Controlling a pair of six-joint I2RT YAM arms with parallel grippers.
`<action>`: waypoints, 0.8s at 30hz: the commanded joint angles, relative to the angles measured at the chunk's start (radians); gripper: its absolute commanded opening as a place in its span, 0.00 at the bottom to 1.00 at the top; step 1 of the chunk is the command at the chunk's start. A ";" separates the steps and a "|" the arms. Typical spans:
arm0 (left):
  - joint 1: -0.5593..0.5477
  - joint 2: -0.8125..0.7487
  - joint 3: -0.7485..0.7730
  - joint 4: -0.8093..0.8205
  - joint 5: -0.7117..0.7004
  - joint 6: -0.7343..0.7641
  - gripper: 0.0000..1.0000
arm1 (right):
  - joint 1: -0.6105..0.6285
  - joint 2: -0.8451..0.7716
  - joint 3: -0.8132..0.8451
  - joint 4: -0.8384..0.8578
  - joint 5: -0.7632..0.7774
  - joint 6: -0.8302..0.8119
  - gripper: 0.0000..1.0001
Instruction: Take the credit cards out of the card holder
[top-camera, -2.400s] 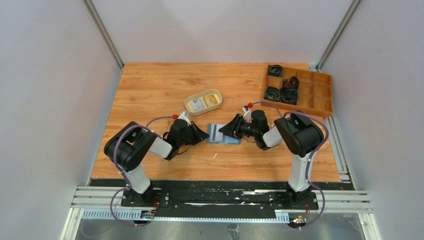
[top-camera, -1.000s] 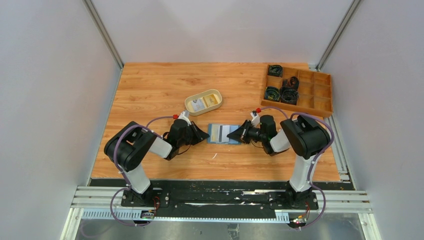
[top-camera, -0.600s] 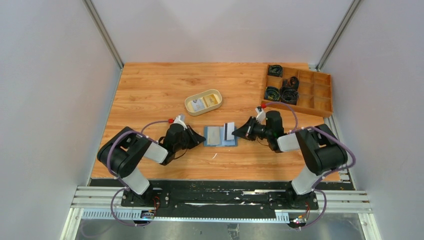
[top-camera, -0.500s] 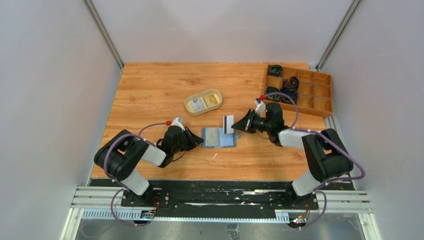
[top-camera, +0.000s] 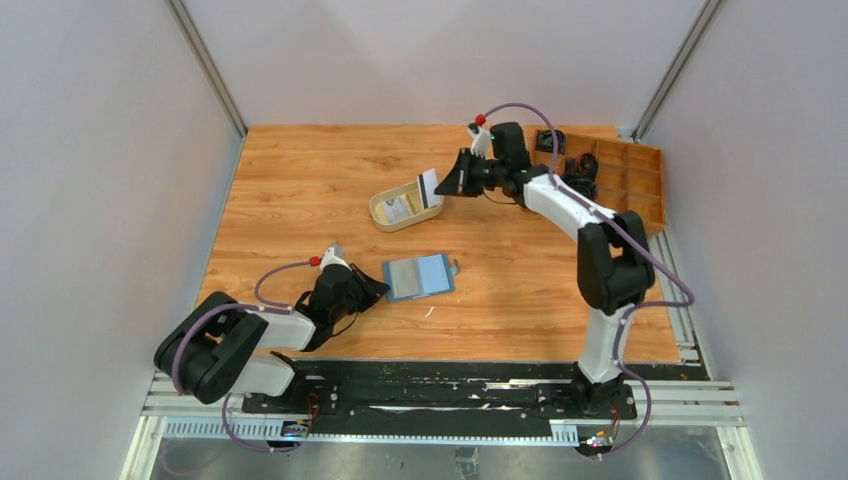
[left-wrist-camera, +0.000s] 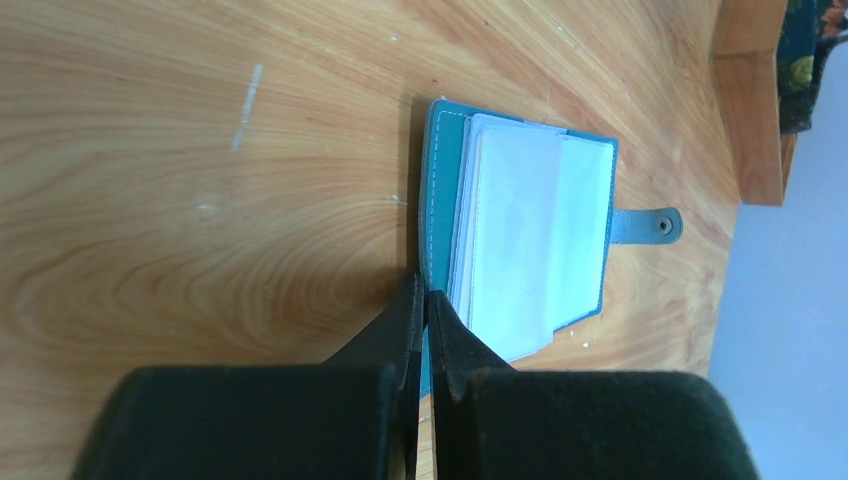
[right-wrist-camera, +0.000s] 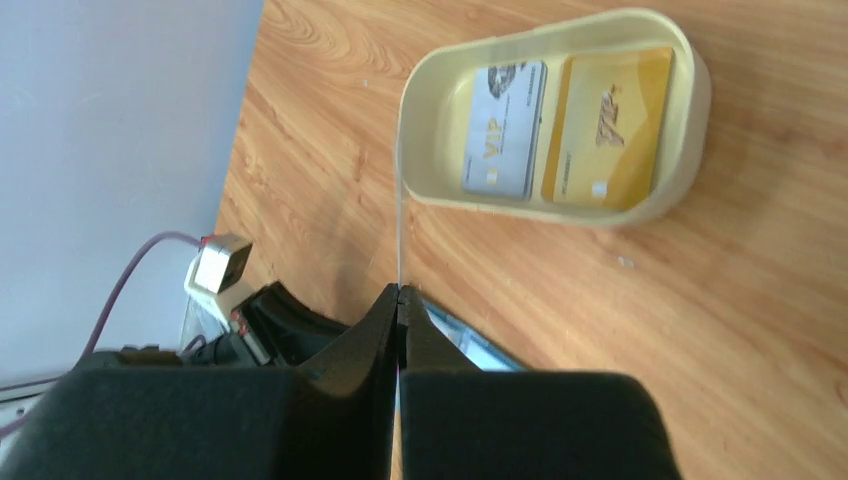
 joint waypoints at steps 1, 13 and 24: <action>0.013 -0.069 -0.020 -0.160 -0.081 0.017 0.00 | 0.054 0.186 0.240 -0.229 -0.015 -0.040 0.00; 0.012 -0.077 -0.021 -0.179 -0.052 0.015 0.00 | 0.139 0.496 0.636 -0.354 0.013 -0.040 0.00; 0.013 -0.067 -0.018 -0.178 -0.041 0.020 0.00 | 0.152 0.563 0.657 -0.362 0.028 -0.047 0.00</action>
